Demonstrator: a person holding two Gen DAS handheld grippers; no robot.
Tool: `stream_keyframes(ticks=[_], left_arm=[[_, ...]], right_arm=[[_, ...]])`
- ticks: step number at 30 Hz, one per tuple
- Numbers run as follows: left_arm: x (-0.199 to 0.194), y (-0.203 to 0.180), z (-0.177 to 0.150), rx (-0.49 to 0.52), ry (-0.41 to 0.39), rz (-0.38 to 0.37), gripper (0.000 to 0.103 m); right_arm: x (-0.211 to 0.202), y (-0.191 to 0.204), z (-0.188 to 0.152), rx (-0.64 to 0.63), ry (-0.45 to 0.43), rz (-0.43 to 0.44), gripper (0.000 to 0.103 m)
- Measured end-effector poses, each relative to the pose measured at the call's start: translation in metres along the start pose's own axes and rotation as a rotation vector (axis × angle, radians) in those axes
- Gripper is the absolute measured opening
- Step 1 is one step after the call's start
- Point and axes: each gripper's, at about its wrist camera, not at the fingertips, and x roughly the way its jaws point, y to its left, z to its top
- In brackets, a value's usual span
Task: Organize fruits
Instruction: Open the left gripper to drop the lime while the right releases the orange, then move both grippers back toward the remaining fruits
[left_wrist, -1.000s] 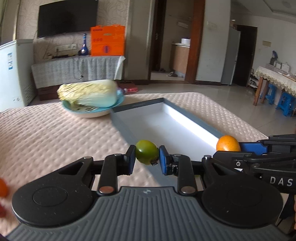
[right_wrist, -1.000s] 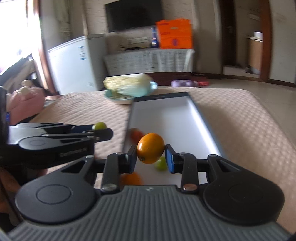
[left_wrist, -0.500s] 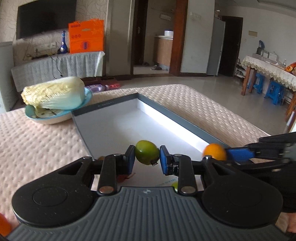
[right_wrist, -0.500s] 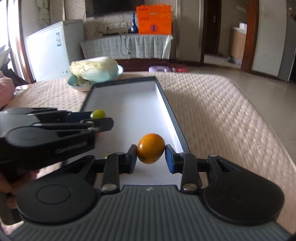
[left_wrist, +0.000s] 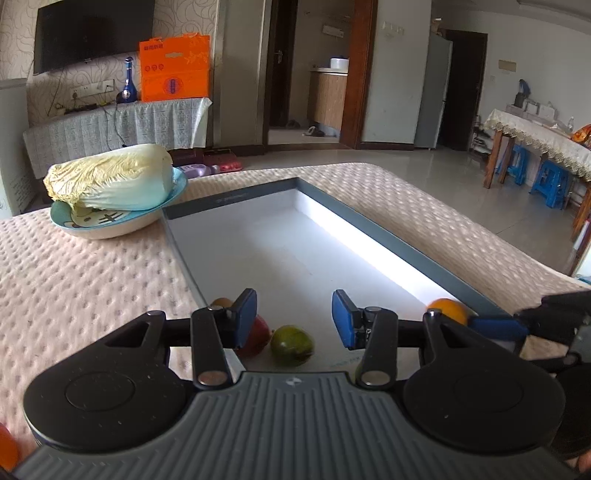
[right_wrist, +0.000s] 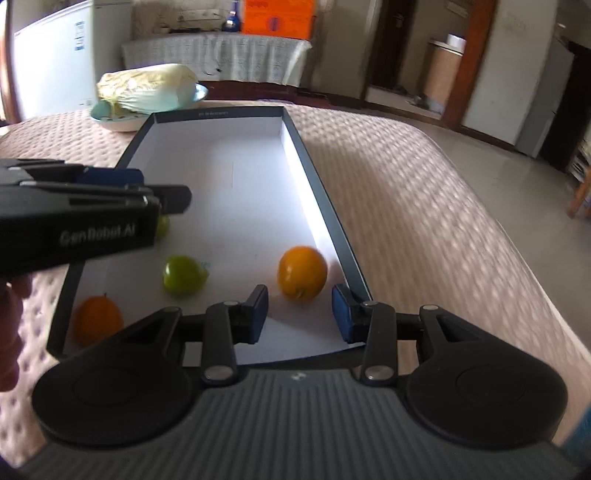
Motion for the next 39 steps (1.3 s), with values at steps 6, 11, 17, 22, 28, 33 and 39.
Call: stream_keyframes(ticks=[6,11,17,22,28,33,39], left_arm=[[-0.006,-0.001,-0.004,0.003,0.007,-0.007,0.051],[-0.028,-0.007,-0.009,0.022,-0.006,-0.026,0.051],[-0.08,0.011,-0.006,-0.078,-0.066,-0.021,0.051],[-0.125,0.028,-0.014,-0.114,-0.077,0.053,0.051],[-0.185,0.04,-0.039,-0.106,-0.075,0.143,0.059],[-0.212,0.042,-0.063,0.012,-0.056,0.258,0.061],[-0.219,0.054,-0.081,0.132,-0.031,0.361,0.065]], right_arm=[[-0.011,-0.001,-0.007,0.044,0.034,-0.021,0.04],[-0.02,0.002,-0.014,0.05,0.033,-0.033,0.041],[-0.041,-0.008,-0.007,0.155,-0.069,-0.026,0.044],[-0.061,-0.019,-0.006,0.311,-0.148,0.072,0.045],[-0.084,-0.004,-0.007,0.325,-0.244,0.218,0.045],[-0.098,0.01,-0.001,0.249,-0.33,0.381,0.045],[-0.099,0.033,0.003,0.121,-0.318,0.495,0.045]])
